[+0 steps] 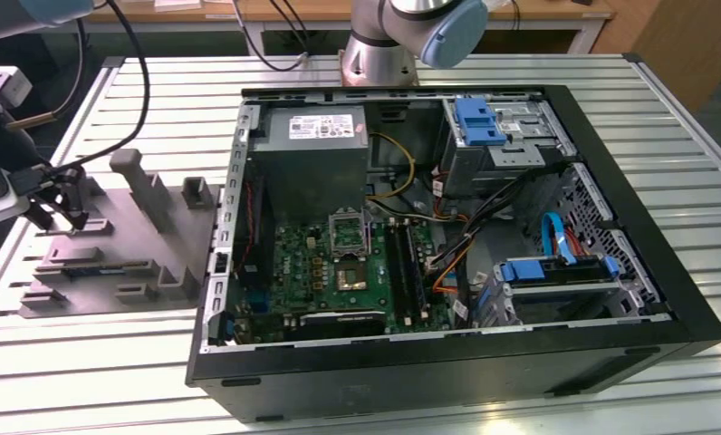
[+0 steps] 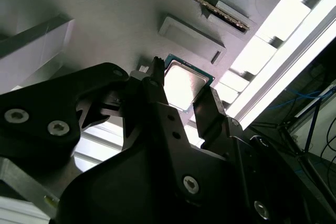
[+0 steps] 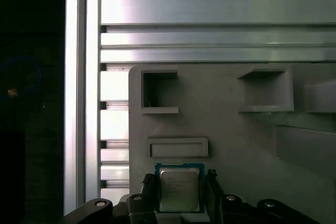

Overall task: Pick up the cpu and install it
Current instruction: 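Pick up the cpu and move it towards the insertion slot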

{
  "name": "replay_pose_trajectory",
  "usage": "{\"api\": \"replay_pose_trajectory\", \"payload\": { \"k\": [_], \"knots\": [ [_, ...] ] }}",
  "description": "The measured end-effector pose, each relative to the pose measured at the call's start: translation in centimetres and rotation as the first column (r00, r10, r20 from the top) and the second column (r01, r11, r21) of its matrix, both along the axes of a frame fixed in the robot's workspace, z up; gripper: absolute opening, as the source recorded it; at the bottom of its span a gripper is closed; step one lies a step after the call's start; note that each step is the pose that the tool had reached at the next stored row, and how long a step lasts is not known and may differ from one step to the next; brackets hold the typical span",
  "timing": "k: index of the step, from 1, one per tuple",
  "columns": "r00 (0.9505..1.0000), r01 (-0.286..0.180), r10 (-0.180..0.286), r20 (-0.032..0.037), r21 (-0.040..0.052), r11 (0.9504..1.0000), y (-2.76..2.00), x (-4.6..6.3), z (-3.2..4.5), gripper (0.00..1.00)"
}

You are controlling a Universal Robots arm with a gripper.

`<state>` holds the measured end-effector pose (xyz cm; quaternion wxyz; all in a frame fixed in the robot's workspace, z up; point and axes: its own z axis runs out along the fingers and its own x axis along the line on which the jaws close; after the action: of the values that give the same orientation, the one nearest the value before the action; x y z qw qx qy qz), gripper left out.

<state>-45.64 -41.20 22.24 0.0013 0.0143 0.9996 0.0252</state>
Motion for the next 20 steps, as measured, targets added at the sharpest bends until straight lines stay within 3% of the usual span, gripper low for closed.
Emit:
{"api": "replay_pose_trajectory", "payload": {
  "k": [20],
  "knots": [
    [1.0,0.0,0.0,0.0,0.0,1.0,0.0,0.0,0.97,0.47]
  ]
}}
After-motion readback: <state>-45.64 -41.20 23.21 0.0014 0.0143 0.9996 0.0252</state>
